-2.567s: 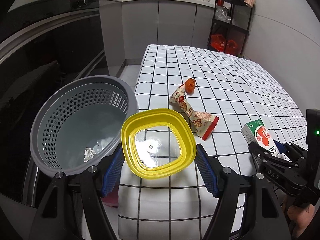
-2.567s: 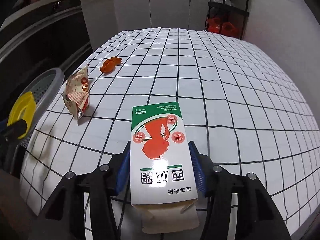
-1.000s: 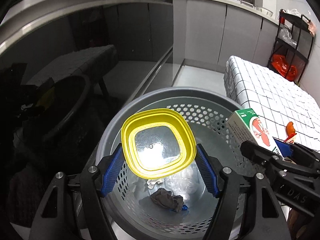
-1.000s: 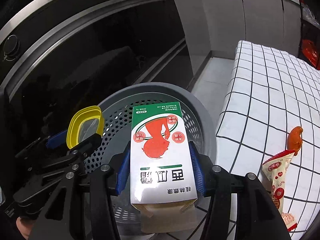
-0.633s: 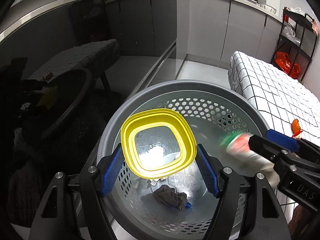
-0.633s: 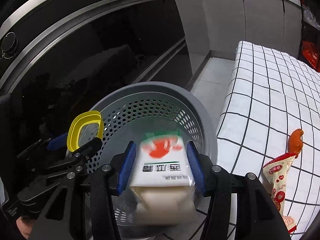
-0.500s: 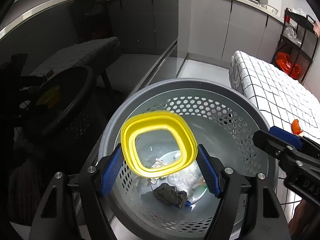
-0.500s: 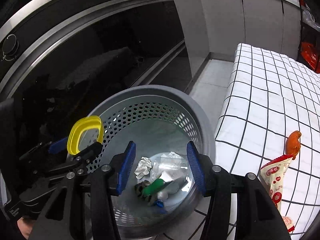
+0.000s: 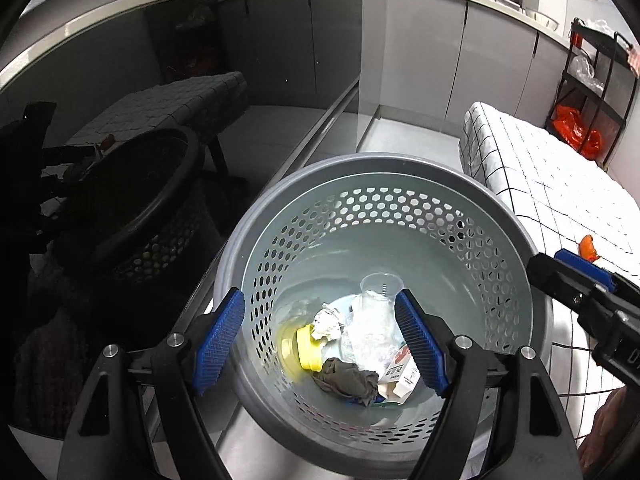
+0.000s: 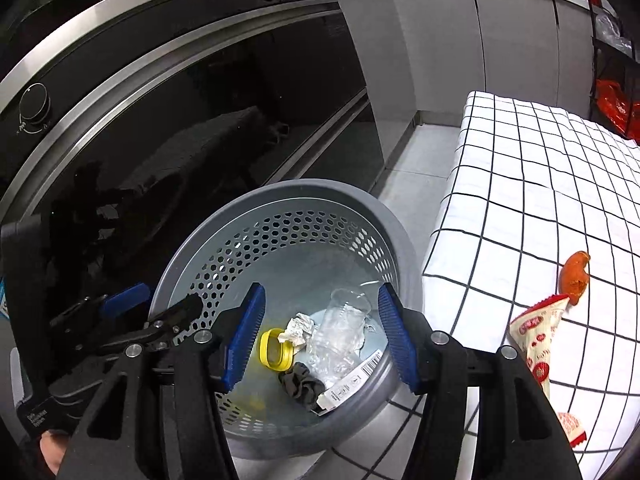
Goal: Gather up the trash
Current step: 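Move the left tool to the red-and-white snack wrapper and close on it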
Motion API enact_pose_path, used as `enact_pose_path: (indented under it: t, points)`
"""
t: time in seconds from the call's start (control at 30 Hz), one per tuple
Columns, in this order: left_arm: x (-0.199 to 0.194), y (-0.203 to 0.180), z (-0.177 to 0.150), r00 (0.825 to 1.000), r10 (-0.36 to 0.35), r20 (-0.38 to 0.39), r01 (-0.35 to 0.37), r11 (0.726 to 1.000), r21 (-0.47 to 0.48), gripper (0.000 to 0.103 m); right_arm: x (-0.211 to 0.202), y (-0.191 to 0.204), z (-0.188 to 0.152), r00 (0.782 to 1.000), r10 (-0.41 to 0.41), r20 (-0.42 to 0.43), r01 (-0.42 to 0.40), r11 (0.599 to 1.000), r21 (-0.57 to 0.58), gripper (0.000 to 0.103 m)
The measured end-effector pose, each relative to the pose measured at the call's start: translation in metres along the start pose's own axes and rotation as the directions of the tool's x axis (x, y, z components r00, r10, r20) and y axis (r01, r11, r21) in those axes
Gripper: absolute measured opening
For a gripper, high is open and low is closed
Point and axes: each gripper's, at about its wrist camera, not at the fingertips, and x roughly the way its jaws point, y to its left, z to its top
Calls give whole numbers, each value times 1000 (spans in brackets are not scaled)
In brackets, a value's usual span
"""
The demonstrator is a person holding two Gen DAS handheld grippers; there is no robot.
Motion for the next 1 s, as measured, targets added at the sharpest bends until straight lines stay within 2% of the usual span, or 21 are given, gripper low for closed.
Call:
enact_pose_path:
  t: [0.17, 0.57, 0.8, 1.0]
  points:
    - [-12, -2, -1, 1000, -10, 19, 10, 1000, 4, 77, -16, -5, -9, 1000, -9, 26, 8, 1000, 17, 61]
    - [-44, -30, -14, 996, -71, 49, 69, 997, 36, 81, -80, -39, -41, 989, -100, 112, 94, 994, 57, 64]
    - [-61, -50, -18, 991, -114, 66, 110, 992, 59, 84, -127, -64, -54, 967, -177, 182, 164, 983, 86, 68]
    - [-72, -75, -21, 985, -156, 76, 148, 984, 96, 85, -155, -87, -65, 942, -268, 203, 251, 962, 106, 72]
